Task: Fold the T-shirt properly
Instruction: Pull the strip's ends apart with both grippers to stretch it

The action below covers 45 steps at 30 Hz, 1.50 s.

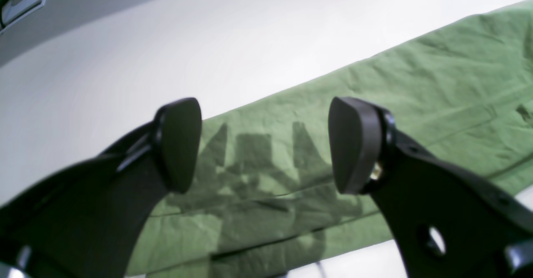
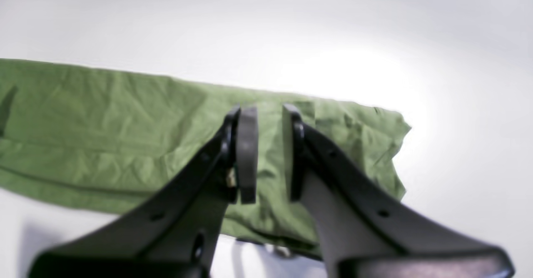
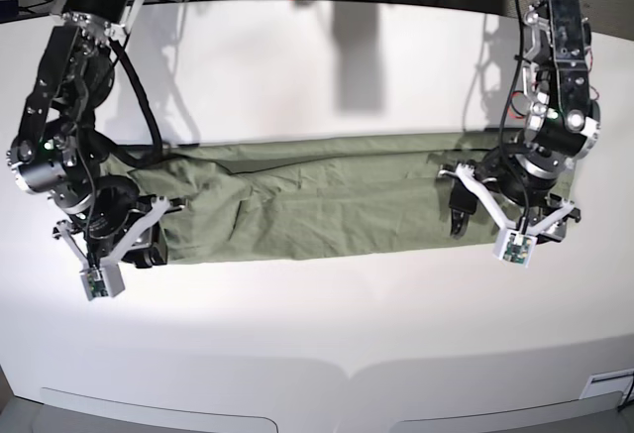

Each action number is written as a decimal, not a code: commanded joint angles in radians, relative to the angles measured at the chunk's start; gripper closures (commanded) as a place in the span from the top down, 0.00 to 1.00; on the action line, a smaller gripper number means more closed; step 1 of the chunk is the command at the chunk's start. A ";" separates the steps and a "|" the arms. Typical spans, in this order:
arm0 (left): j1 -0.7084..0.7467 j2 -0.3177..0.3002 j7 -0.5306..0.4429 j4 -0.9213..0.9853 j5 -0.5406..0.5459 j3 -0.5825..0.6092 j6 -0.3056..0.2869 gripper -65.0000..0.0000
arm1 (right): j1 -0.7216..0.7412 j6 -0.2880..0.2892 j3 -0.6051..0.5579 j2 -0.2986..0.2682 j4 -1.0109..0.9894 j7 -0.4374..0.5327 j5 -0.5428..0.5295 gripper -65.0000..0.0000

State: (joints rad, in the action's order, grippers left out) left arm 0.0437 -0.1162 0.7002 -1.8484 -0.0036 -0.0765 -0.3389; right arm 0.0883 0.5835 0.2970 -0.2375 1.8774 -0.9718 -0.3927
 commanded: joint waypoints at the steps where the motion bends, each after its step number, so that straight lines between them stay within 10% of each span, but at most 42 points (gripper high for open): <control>1: -0.016 -0.004 -0.011 -0.019 0.003 -0.001 0.006 0.70 | 0.013 0.004 0.010 -0.020 0.021 -0.011 -0.042 0.22; 7: -0.032 -0.097 0.066 -0.017 0.005 -0.001 0.007 0.70 | 0.013 0.022 0.011 -0.113 0.021 -0.189 -0.154 0.63; 15: -0.100 -0.286 0.147 0.000 0.251 -0.001 0.006 0.70 | 0.013 0.054 0.011 -0.154 0.037 -0.207 -0.235 0.63; 26: -0.239 -0.351 0.203 0.366 0.349 -0.043 0.003 0.70 | -0.026 0.090 0.011 -0.153 0.133 -0.198 -0.285 0.63; 33: -0.296 -0.436 0.325 0.565 0.610 -0.056 -0.166 0.70 | -0.045 0.089 0.011 -0.153 0.133 -0.197 -0.297 0.63; 45: -0.294 -0.509 0.256 0.888 0.739 -0.056 -0.235 0.70 | -0.048 0.089 0.011 -0.153 0.133 -0.212 -0.303 0.63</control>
State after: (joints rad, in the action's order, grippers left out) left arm -0.2298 -0.6003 0.9520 -0.9489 0.7303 -0.1249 -0.5747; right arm 0.0277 0.6701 0.3023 -0.3771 1.9926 -1.1999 -0.6777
